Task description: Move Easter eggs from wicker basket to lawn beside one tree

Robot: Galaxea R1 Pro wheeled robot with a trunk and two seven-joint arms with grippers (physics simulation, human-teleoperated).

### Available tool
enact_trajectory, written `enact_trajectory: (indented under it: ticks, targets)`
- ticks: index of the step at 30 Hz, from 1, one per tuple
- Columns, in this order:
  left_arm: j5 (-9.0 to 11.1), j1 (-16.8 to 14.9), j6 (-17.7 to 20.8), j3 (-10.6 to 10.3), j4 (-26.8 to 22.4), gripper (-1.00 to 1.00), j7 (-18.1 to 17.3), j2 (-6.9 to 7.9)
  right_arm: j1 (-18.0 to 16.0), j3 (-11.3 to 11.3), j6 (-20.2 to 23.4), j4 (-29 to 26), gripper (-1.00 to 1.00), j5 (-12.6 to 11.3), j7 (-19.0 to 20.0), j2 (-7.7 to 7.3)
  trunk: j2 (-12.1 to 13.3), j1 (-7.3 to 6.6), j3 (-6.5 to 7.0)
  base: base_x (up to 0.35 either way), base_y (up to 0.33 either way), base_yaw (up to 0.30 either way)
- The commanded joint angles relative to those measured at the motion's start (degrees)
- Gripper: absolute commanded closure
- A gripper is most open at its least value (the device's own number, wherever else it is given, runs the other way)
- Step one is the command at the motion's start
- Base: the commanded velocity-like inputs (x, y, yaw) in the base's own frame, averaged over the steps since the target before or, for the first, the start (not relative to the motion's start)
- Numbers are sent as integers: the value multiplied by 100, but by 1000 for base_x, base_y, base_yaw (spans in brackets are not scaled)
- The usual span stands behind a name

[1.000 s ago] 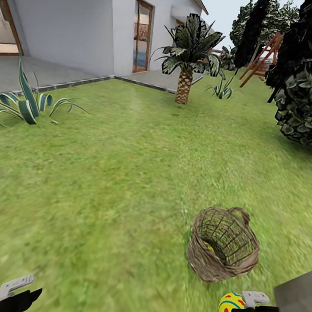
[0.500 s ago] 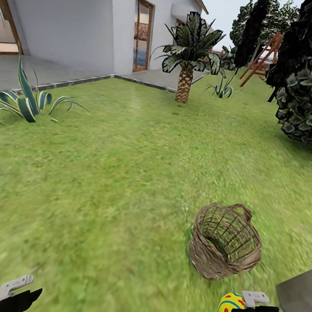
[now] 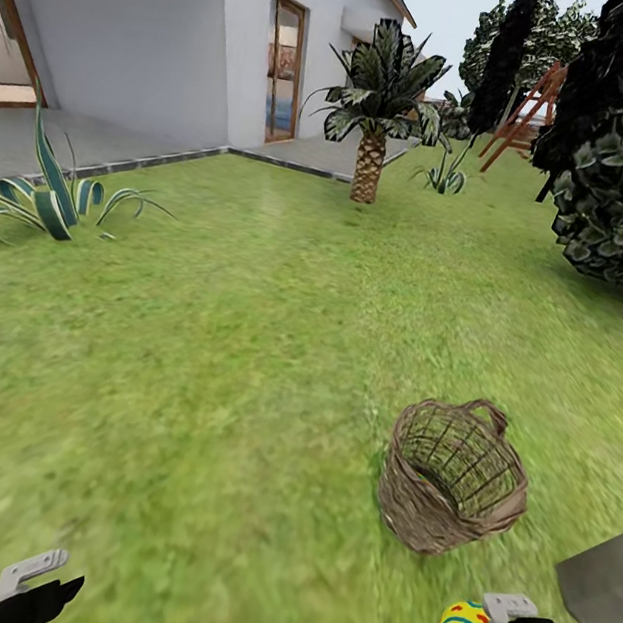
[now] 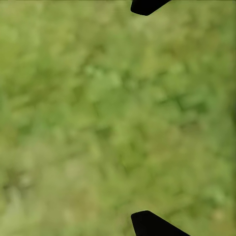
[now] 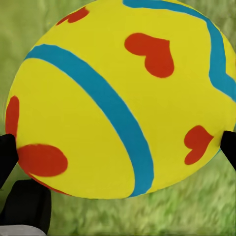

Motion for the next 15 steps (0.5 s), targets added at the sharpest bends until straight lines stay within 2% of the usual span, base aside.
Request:
enact_trajectory:
  ticks: [1,6,15]
  targets:
    - [36,-3,40,15,-6,-100,-16,-2,-3,-5,32,12,100,30,28,0,-44,22,-23,0,0,0]
    - [36,-2,40,15,-6,-100,-15,-2,-3,2,30,280,100,41,21,0,-244,132,-113,0,0,0]
    - [36,-2,40,15,-6,-100,-14,-15,-3,-47,21,290,100,24,20,-9,-605,329,-274,0,0,0]
